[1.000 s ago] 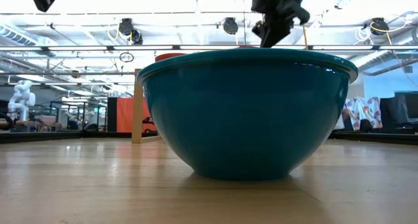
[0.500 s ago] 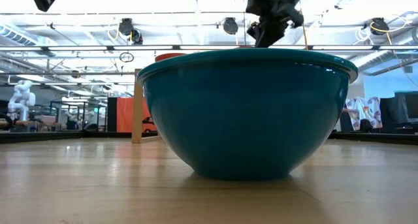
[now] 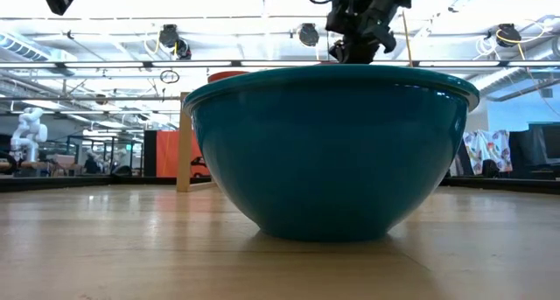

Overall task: Place and stack bowls onto a shelf
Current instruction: Put the dark blue bowl on the shelf

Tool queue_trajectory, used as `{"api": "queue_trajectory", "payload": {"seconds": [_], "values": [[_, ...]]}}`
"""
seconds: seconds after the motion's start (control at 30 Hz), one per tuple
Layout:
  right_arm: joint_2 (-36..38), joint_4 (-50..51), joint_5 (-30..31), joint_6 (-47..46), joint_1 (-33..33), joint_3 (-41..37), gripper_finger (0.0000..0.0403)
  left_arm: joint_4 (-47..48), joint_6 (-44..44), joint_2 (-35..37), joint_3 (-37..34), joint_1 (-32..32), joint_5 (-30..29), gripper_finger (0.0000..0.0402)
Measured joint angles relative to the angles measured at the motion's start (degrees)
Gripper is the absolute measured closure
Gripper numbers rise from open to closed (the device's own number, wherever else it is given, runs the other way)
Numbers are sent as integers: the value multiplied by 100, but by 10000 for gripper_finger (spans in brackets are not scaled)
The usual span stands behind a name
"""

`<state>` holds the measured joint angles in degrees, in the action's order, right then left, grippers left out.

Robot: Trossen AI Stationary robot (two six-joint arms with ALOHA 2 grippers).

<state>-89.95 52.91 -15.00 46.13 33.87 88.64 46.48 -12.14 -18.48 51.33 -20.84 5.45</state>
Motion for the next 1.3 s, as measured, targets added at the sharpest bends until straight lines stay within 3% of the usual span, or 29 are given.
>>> {"api": "queue_trajectory", "payload": {"seconds": [0.7, 1.07, 1.3], "values": [[-210, -145, -9, 122, 161, -4, 403, 0, -35, 0, 0, -1, 0, 339], [183, 997, -24, -227, -391, -4, 403, 0, 22, -1, 0, 0, -254, 339], [770, 910, -10, -547, -781, -4, 403, 2, 86, -37, 2, 0, -252, 339]]}}
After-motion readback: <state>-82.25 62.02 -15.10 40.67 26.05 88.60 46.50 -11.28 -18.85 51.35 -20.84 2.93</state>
